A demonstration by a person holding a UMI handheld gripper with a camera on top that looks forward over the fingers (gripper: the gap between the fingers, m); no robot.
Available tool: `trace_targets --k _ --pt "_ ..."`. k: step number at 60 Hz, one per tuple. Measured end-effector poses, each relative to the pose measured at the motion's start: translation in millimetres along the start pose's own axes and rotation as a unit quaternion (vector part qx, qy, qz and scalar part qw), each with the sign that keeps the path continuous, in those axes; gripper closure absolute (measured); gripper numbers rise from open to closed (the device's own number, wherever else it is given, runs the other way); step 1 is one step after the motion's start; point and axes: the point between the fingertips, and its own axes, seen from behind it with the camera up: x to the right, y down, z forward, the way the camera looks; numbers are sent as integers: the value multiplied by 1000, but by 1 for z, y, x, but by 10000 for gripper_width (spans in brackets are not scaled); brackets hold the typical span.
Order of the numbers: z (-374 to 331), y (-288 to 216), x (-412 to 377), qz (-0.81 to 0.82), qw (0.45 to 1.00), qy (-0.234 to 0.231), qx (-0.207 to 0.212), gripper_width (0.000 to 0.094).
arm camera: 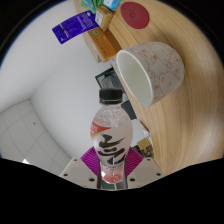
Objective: Pour water
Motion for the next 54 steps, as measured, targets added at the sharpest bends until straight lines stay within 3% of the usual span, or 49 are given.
trace_targets --k 7,16,26,41,48,54 --pt "-4 7 -11 -42 999 18 -14 650" --pt "-16 11 -50 -247 967 51 -36 651" --pt "-39 -33 -122 -531 844 70 -4 648" --pt "-64 -157 -128 -760 626 169 56 651" --pt "-75 -219 -92 -791 566 227 52 651" --pt "-81 -248 -63 -801 543 247 40 651"
